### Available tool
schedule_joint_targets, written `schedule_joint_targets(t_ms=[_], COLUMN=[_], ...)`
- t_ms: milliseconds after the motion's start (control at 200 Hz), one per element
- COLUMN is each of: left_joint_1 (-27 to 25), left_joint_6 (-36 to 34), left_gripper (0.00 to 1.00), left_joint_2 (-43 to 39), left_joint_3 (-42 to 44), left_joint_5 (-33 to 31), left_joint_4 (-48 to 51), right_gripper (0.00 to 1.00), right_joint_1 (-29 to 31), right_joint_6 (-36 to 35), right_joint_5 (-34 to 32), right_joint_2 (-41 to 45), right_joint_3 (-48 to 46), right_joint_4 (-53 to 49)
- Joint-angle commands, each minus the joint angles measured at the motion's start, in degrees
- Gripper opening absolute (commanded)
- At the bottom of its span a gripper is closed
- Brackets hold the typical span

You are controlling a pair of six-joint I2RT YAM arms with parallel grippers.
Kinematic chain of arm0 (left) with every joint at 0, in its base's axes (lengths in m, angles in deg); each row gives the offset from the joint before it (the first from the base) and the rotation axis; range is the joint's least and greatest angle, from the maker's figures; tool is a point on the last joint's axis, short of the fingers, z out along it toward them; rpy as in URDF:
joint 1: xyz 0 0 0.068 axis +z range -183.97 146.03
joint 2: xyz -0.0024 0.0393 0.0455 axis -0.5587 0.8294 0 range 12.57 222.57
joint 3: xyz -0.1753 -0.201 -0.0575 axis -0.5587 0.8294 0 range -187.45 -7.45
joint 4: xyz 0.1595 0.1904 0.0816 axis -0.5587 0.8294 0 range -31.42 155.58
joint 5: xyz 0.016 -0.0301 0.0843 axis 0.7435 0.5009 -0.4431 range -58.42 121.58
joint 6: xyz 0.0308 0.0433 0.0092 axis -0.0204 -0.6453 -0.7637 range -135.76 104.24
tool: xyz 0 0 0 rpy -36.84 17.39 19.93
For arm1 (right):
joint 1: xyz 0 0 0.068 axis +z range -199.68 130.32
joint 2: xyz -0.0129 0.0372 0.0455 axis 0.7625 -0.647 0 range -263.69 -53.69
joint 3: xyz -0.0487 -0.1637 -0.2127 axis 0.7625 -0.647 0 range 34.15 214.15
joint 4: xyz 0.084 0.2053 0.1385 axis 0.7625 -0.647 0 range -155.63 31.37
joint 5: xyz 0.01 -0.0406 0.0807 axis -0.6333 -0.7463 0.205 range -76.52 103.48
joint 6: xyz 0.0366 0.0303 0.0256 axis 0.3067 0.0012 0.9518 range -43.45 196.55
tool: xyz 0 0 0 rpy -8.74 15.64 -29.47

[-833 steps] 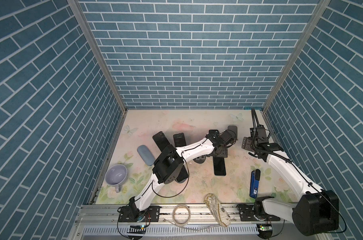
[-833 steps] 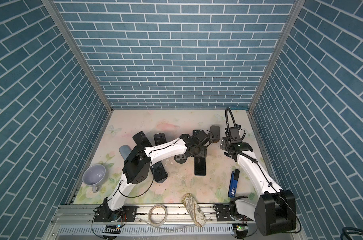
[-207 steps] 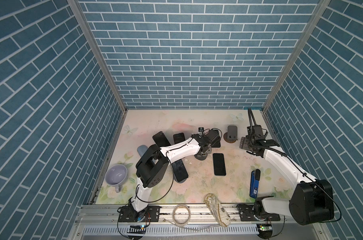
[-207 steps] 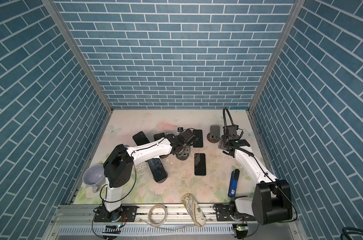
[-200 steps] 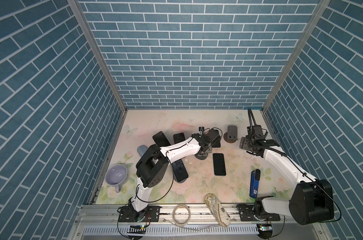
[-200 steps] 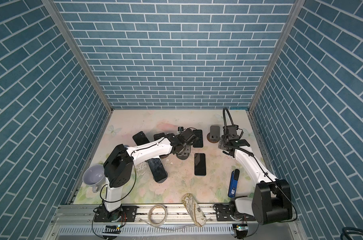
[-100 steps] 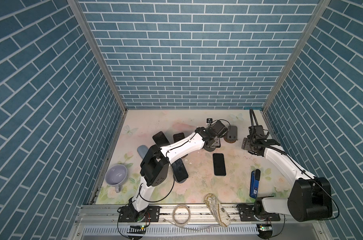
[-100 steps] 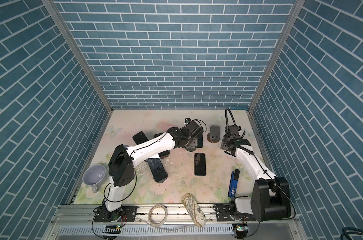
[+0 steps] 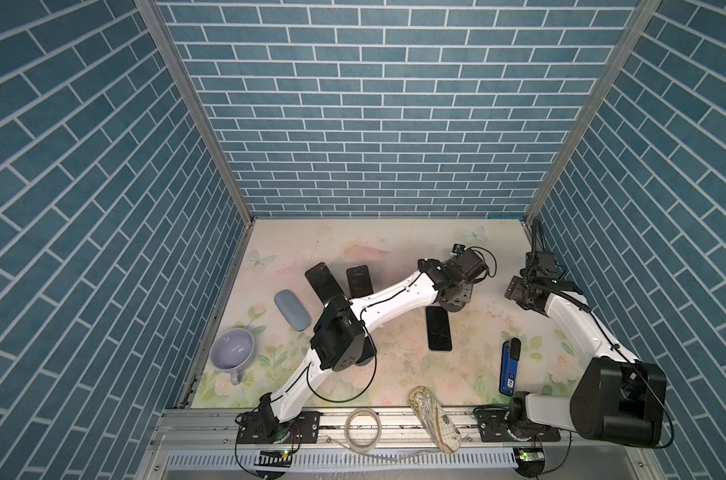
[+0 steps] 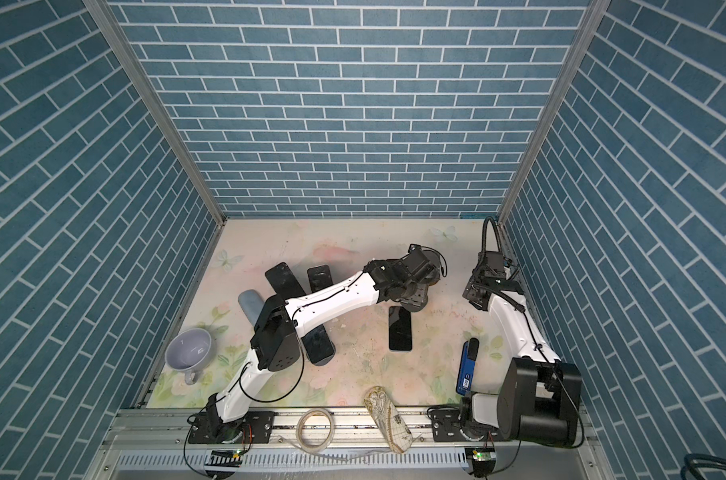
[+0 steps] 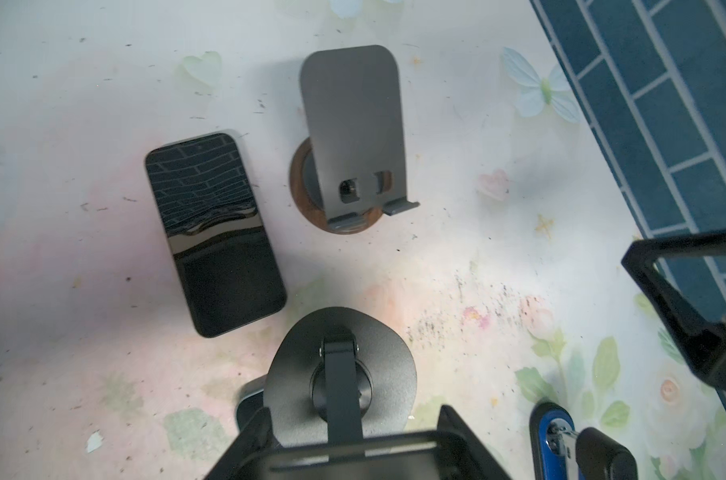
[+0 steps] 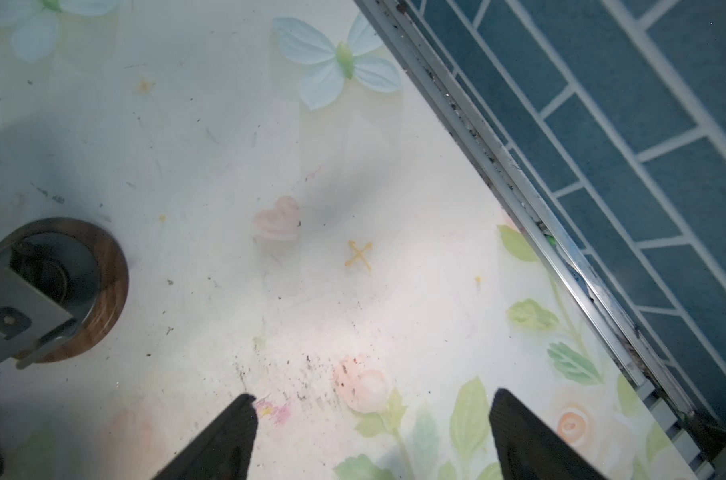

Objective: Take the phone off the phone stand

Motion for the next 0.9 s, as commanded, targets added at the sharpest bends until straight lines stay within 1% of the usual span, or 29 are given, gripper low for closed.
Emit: schedule_joint_targets(t_ms=[0,270,755,895], left_joint_1=[-0.78,-2.74,-3.25,-3.32], left_joint_6=[-3.58,-8.38,-11.18,-11.30], left_gripper=[0.51,0.51,0.52,0.54], left_joint_2=[2.63,10.23,14.56,15.28], left_joint_3=[-4.49,-13.62,-13.96,-13.96], left_joint_5=[2.83,4.23,6.48,7.06], left_joint_4=[0.74,4.25,4.81,4.52], right_gripper=[0.89,0.89,0.89,0.89], right_joint_1=[-1.12,-1.74,-1.84,-1.84], right_joint_6=[2.45,2.54,2.54,2.45], right_joint_5=[2.18,1.88,3.01,3.11], right_joint_2=[3.04,4.99,5.44,5.51], right_joint_3=[-1.03,-1.81,-2.51,-2.52], right_joint_4=[-0.36,-0.27,0.88,0.87])
